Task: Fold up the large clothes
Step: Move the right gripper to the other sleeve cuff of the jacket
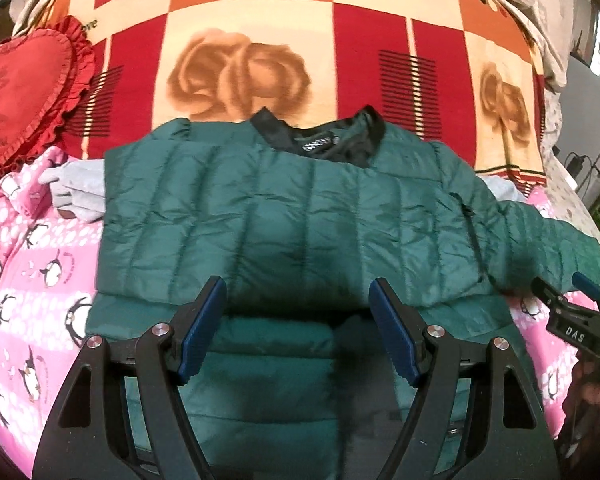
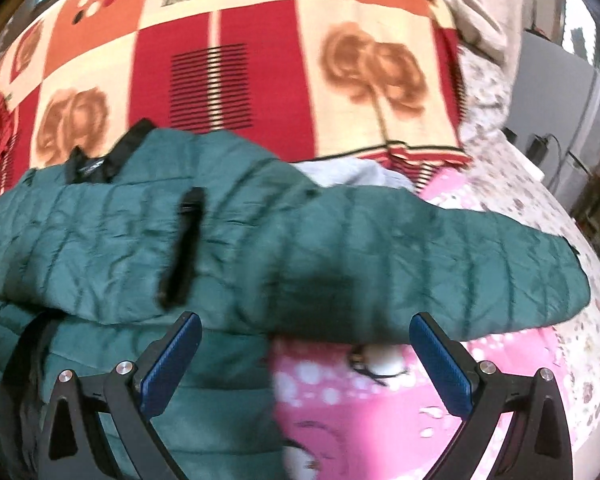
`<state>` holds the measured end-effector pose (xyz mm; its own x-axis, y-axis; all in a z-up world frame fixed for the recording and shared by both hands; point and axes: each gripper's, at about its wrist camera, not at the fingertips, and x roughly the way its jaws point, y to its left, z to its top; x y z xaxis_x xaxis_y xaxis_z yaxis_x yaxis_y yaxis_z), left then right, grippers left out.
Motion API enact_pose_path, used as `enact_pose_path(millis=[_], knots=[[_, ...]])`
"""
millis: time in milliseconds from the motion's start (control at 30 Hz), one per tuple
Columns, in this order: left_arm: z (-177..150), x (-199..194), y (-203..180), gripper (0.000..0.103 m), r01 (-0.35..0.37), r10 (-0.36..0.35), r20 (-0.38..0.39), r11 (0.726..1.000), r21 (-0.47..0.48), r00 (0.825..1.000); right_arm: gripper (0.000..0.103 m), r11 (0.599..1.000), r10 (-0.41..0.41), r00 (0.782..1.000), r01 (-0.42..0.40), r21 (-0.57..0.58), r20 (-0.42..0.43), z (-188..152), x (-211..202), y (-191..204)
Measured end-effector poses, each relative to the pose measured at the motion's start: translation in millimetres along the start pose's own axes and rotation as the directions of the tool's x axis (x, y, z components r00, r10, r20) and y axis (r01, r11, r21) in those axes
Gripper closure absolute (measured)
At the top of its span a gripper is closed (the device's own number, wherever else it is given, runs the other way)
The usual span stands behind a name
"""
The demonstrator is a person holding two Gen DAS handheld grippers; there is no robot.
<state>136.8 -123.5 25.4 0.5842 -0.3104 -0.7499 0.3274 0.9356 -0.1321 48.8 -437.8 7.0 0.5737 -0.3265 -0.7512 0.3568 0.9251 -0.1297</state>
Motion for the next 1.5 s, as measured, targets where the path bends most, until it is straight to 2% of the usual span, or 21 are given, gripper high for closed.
enact_pose_path(millis=[233, 667, 967, 1500], knots=[[1, 4, -21, 0.029, 0.011, -0.011, -0.007, 1.0, 0.024, 1.0, 0.001, 0.997, -0.061, 0.998, 0.062, 0.049, -0.02, 1, 10, -54], [-6, 18, -43, 0.029, 0.009, -0.007, -0.036, 0.998, 0.063, 0.999, 0.001, 0.981, -0.122, 0.992, 0.127, 0.145, -0.045, -9, 23, -120], [-7, 25, -45, 0.029, -0.001, 0.003, -0.041, 0.998, 0.062, 0.999, 0.001, 0.976, -0.134, 0.989, 0.141, 0.163, -0.056, -14, 29, -134], [-13, 33, -43, 0.029, -0.113, 0.115, -0.018, 0.989, 0.096, 0.993, 0.001, 0.973, -0.136, 0.988, 0.147, 0.177, -0.073, -13, 34, -141]])
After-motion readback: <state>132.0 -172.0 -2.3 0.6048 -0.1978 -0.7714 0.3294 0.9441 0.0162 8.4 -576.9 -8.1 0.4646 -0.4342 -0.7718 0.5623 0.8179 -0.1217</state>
